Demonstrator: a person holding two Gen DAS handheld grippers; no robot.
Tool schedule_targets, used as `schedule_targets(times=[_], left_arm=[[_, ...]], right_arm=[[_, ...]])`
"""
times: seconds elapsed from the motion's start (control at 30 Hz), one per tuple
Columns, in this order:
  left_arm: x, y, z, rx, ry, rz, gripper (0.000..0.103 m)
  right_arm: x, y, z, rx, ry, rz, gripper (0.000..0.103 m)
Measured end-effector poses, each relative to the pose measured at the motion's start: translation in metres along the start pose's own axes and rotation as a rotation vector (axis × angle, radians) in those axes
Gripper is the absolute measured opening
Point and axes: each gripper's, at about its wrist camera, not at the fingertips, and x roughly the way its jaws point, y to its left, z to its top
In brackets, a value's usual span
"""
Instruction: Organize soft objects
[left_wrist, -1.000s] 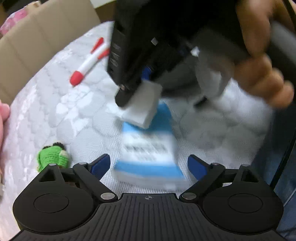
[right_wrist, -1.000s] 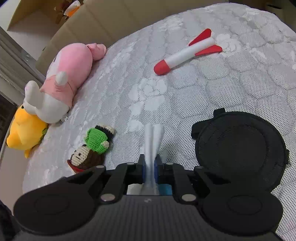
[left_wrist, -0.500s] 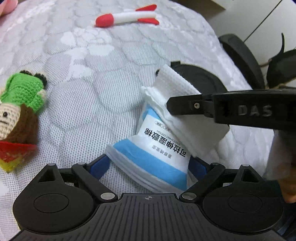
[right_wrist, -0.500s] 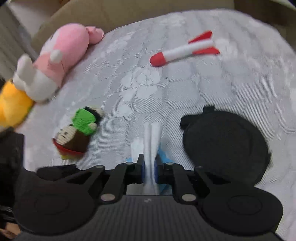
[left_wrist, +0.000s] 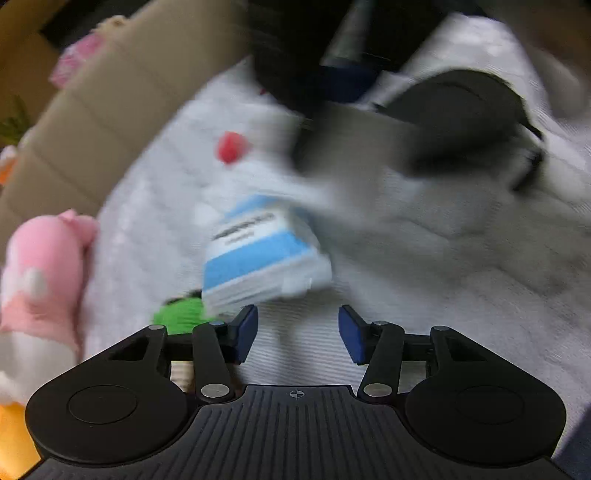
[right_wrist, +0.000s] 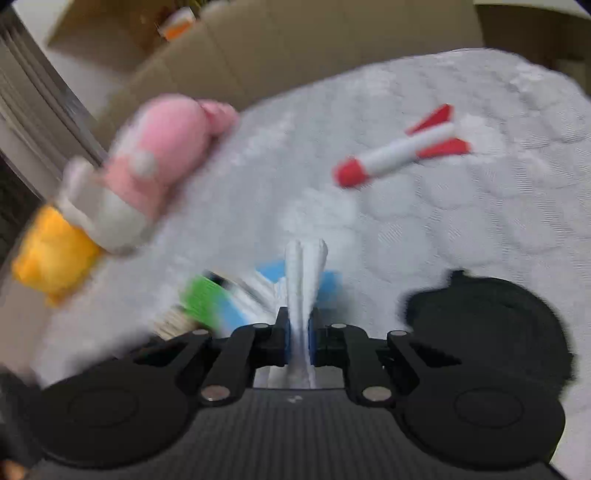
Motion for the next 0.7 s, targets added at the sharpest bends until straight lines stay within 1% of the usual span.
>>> schedule_targets(times=[0.03, 0.07, 0.1, 0.13, 0.17, 0.2, 0.23, 0.27, 0.3, 0.37, 0.4, 0.43, 0.5, 0.57, 0.6, 0.63, 0.67, 0.7], left_arm=[[-0.003, -0.003, 0.000, 0.009, -0.003, -0.013, 0.055], [-0.006, -0.007, 0.000, 0.017, -0.006, -0.026, 0.055], [-0.010, -0.007, -0.001, 0.005, -0.003, -0.044, 0.059], [-0.013, -0.004, -0.001, -0.028, 0.007, -0.065, 0.061], [-0.015, 0.002, -0.002, -0.070, 0.018, -0.082, 0.067], [-0.017, 0.010, -0.002, -0.130, 0.029, -0.102, 0.077], [-0.018, 0.023, -0.004, -0.232, 0.038, -0.142, 0.082], [-0.019, 0.040, -0.008, -0.360, 0.043, -0.195, 0.090], [-0.017, 0.056, -0.013, -0.497, 0.043, -0.254, 0.093], [-0.005, 0.084, -0.020, -0.741, 0.051, -0.340, 0.093], [0.004, 0.094, -0.022, -0.846, 0.063, -0.365, 0.093], [0.013, 0.101, -0.021, -0.912, 0.078, -0.376, 0.093], [0.029, 0.105, -0.014, -0.971, 0.078, -0.372, 0.094], [0.040, 0.102, -0.005, -0.979, 0.066, -0.348, 0.094], [0.043, 0.099, -0.001, -0.965, 0.058, -0.327, 0.089], [0.045, 0.095, 0.003, -0.943, 0.048, -0.300, 0.080], [0.044, 0.091, 0.007, -0.895, 0.040, -0.273, 0.076], [0.040, 0.087, 0.010, -0.831, 0.033, -0.246, 0.070]], right_arm=[[0.002, 0.002, 0.003, 0.013, -0.005, 0.036, 0.012], [0.006, 0.005, 0.007, 0.011, -0.006, 0.052, 0.012], [0.010, 0.007, 0.010, -0.001, -0.007, 0.051, 0.012], [0.015, 0.009, 0.013, -0.013, -0.007, 0.045, 0.012], [0.019, 0.010, 0.016, -0.026, -0.005, 0.030, 0.012], [0.021, 0.008, 0.019, -0.030, -0.005, 0.014, 0.012], [0.021, 0.003, 0.022, -0.017, -0.009, -0.003, 0.012], [0.021, -0.003, 0.024, -0.005, -0.012, -0.021, 0.012], [0.021, -0.009, 0.027, 0.007, -0.015, -0.038, 0.012], [0.015, -0.022, 0.029, 0.035, -0.039, -0.086, 0.012], [0.011, -0.029, 0.029, 0.047, -0.055, -0.105, 0.012], [0.007, -0.035, 0.030, 0.058, -0.070, -0.120, 0.012], [0.004, -0.044, 0.031, 0.073, -0.089, -0.129, 0.012], [0.004, -0.049, 0.031, 0.082, -0.088, -0.122, 0.012], [0.005, -0.050, 0.031, 0.087, -0.085, -0.113, 0.012], [0.005, -0.049, 0.030, 0.092, -0.078, -0.093, 0.012], [0.005, -0.048, 0.029, 0.098, -0.070, -0.073, 0.012], [0.005, -0.047, 0.028, 0.103, -0.063, -0.054, 0.012]])
